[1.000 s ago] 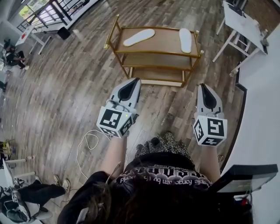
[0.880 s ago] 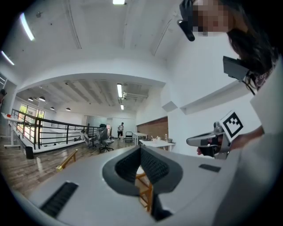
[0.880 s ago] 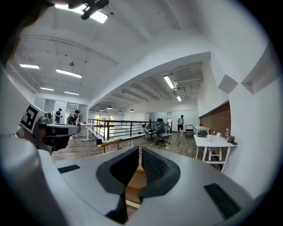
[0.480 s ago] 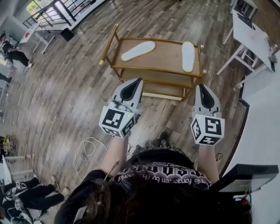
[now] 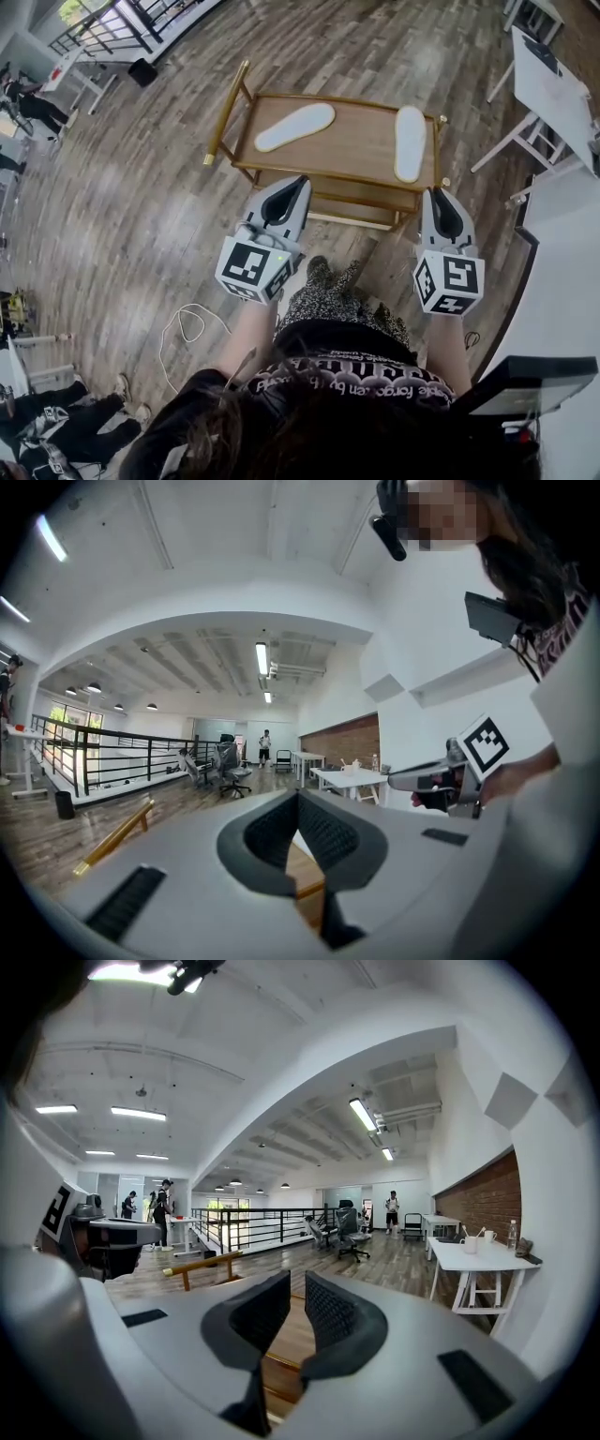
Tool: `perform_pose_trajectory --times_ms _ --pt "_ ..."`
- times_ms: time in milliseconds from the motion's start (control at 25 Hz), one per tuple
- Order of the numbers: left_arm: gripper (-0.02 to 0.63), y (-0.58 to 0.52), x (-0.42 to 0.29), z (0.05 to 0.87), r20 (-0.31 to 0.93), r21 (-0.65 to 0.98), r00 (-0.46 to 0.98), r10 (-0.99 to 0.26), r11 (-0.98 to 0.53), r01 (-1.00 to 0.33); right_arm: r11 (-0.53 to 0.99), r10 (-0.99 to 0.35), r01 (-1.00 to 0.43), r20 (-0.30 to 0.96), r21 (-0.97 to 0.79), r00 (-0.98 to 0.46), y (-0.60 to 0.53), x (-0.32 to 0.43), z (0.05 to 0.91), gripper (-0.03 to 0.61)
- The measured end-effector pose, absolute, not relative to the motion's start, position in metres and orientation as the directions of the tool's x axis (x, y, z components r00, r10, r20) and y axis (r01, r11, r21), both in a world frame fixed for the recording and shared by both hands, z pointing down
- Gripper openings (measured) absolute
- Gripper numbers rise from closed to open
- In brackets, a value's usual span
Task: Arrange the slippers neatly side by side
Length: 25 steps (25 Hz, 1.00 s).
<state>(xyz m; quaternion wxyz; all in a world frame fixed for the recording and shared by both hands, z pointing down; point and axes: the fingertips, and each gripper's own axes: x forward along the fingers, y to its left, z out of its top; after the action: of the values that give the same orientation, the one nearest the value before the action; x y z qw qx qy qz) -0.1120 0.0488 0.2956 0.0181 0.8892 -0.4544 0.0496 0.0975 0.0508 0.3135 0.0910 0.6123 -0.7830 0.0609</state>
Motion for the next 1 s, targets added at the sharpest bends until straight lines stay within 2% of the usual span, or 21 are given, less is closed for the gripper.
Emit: perform_pose_trajectory --times_ms 520,1000 --pt "0.002 -0.118 -0.112 0.318 0.128 0.041 0.733 -0.668 -0.735 -0.677 0.055 -0.966 -0.998 0.256 0.036 -0.044 -0.087 0.092 0.320 0.037" --pt "0.002 -0.183 -0.105 0.344 0.188 0.088 0.808 -0.558 -0.810 -0.580 -0.027 -0.951 -1.000 0.307 -0.003 0.025 -0.155 0.095 0.340 0.063"
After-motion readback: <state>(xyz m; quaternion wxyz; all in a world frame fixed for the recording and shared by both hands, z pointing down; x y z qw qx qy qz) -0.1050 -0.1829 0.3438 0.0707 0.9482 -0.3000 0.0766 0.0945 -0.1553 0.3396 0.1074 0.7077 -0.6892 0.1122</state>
